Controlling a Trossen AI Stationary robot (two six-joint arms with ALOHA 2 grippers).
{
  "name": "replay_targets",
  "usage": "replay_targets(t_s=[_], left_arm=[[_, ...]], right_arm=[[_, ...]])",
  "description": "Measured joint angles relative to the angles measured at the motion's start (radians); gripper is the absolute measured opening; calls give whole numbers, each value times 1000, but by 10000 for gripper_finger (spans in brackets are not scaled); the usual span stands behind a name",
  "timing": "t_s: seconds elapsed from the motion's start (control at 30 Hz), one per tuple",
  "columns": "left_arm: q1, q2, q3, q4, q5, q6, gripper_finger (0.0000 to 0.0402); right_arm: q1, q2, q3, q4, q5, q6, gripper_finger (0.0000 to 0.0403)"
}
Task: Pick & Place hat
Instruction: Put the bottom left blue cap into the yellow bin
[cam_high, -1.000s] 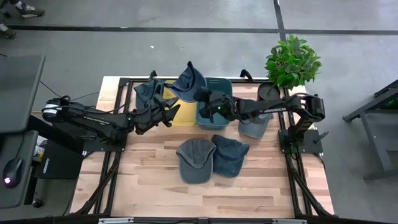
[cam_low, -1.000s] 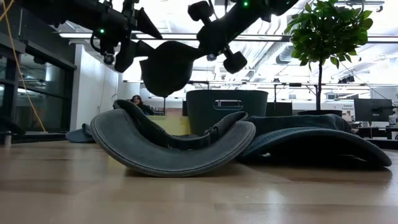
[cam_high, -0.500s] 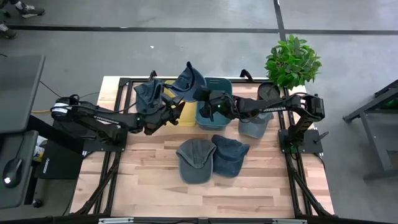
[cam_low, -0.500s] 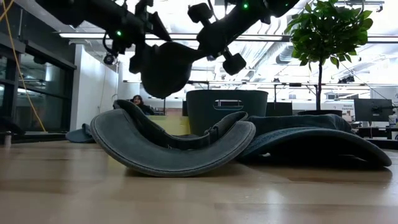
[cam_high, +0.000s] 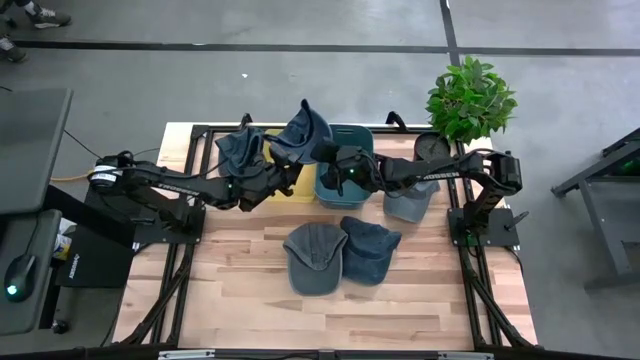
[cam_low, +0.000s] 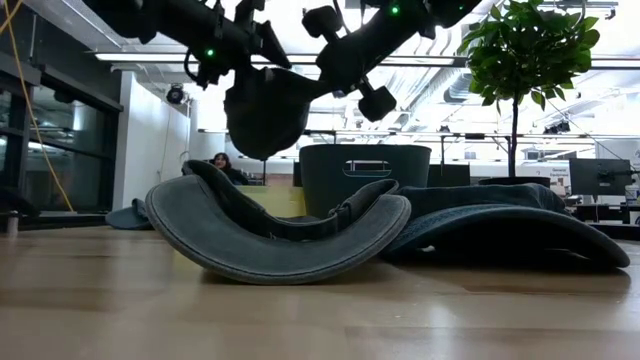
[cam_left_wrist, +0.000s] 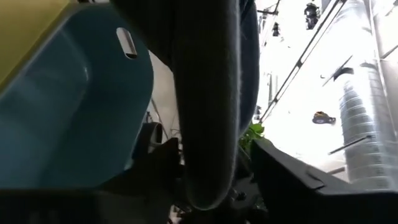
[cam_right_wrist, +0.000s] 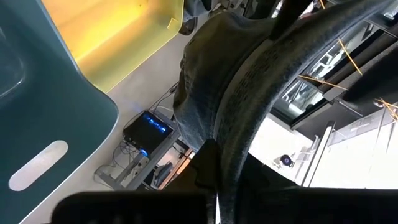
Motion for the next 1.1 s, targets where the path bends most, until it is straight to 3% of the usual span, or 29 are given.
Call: replay_targets(t_s=[0.2, 0.27, 0.57, 1.1], left_arm=[[0, 0, 0, -39, 5, 7, 38], [0, 1, -1, -44, 7, 14, 15], [0, 0, -1, -79, 21, 26, 7], [0, -1, -1, -81, 12, 56, 6]], right_arm=[[0, 0, 0, 4, 6, 4, 5], [0, 0, 2, 5, 9, 6, 5], [2, 1, 2, 0, 5, 38, 13], [30, -1, 0, 52, 47, 319, 165]])
